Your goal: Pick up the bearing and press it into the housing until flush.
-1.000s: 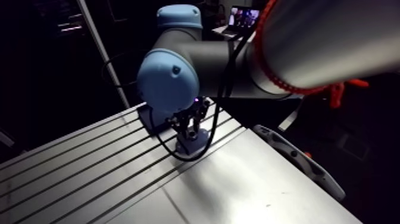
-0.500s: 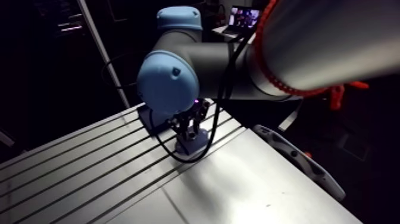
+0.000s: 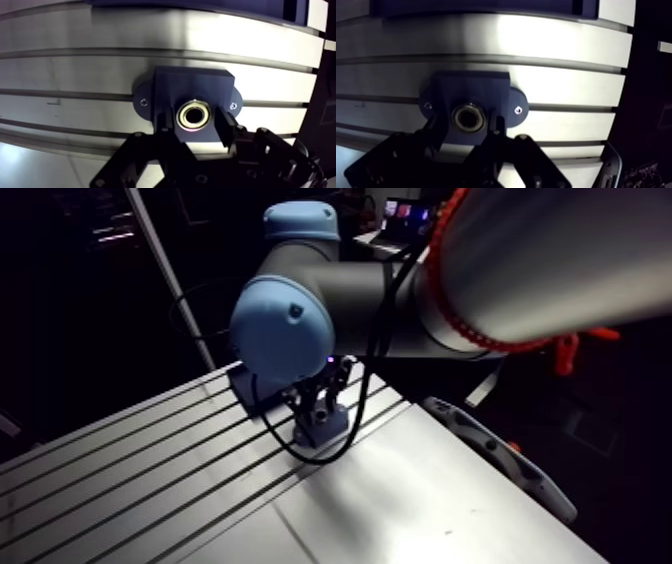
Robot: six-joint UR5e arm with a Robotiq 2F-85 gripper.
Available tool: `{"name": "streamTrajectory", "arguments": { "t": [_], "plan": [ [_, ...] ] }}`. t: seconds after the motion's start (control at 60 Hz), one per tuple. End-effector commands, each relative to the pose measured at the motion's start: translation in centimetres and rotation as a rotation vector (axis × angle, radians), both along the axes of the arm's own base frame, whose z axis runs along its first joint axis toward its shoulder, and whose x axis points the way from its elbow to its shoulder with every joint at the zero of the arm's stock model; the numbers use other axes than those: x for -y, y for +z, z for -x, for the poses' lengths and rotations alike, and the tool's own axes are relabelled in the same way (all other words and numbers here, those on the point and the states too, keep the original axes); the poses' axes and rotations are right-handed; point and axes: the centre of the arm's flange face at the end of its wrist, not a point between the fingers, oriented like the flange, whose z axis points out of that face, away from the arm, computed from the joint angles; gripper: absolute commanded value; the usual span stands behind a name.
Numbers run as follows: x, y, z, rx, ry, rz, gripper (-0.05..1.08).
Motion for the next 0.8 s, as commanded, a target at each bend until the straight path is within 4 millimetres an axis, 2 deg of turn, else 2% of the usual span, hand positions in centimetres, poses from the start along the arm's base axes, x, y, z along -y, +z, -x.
{"name": "streamTrajectory", "arguments": {
  "t": [0.017, 0.117, 0.4, 0.5, 0.517, 0.533, 0.55, 0.567, 0.583, 0.6, 0.617, 0.633, 0.65, 0.667, 0.7, 0.8],
  "plan": [
    [0.0, 0.6, 0.0, -0.012, 0.004, -0.004, 0.00],
    [0.1, 1.3, 0.2, -0.023, 0.003, -0.009, 0.00],
    [0.4, 5.1, 0.0, -0.044, -0.011, -0.022, 0.00],
    [0.3, 5.9, 0.0, -0.024, -0.044, -0.008, 0.04],
    [0.2, 6.2, 0.0, -0.016, -0.057, -0.004, 0.10],
    [0.2, 6.2, 0.0, -0.016, -0.057, -0.004, 0.10],
    [0.1, 6.6, 0.1, -0.011, -0.068, -0.002, 0.19],
    [0.1, 6.6, 0.1, -0.011, -0.068, -0.002, 0.19],
    [0.1, 6.9, 0.1, -0.005, -0.078, 0.000, 0.35],
    [0.1, 6.9, 0.1, -0.005, -0.078, 0.000, 0.35],
    [0.0, 7.1, 0.2, -0.003, -0.089, 0.002, 0.54],
    [0.0, 7.1, 0.2, -0.003, -0.089, 0.002, 0.54],
    [-0.1, 7.4, 0.3, 0.000, -0.102, 0.002, 0.70],
    [-0.1, 7.4, 0.3, 0.000, -0.102, 0.002, 0.70],
    [0.0, 7.4, 0.3, 0.005, -0.119, 0.005, 0.83],
    [0.1, 7.2, 0.3, 0.010, -0.124, 0.006, 0.93]
  ]
}}
